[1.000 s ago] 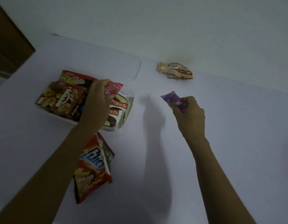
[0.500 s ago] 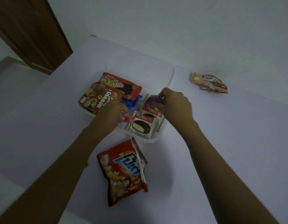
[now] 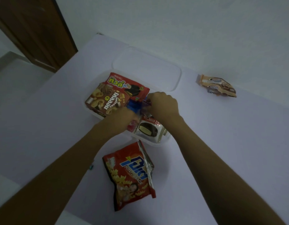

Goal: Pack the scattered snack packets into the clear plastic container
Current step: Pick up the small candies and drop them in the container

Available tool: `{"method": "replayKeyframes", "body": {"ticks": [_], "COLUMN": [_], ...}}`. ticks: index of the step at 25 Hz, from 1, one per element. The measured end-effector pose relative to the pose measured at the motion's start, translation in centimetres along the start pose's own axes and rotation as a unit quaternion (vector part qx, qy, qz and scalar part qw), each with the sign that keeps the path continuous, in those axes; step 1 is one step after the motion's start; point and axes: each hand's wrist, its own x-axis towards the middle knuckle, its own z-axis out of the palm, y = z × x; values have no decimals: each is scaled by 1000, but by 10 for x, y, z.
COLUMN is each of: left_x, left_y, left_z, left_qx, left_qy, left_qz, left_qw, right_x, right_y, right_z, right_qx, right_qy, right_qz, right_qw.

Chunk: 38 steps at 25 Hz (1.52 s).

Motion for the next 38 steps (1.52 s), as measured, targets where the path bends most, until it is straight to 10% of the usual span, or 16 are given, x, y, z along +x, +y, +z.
{"method": "replayKeyframes", "body": {"ticks": [5, 15, 21, 25, 30, 38], "left_x": [-6, -12, -11, -8, -9, -16], "left_y": [-10, -17, -14, -22, -39, -64], "left_z": [9, 22, 16, 20, 22, 30], "left_qx": [-113, -148, -108, -40, -51, -50], "left_qy": [181, 258, 271, 277, 339, 304], "left_qz": [39, 39, 39, 70, 89, -138], "left_qw": [976, 954, 956, 957, 935, 941], "right_x": [9, 19, 13, 22, 22, 19], "right_y": [-15, -21, 16, 29, 35, 26], "right_z": [5, 21, 2, 1, 1, 3], "right_qx": [-10, 95, 310, 458, 468, 326], "right_qy": [4, -107, -38, -6, -4, 198], "right_qz": [-25, -78, 129, 273, 264, 126], "right_qw": [1000, 987, 941, 846, 843, 916]}}
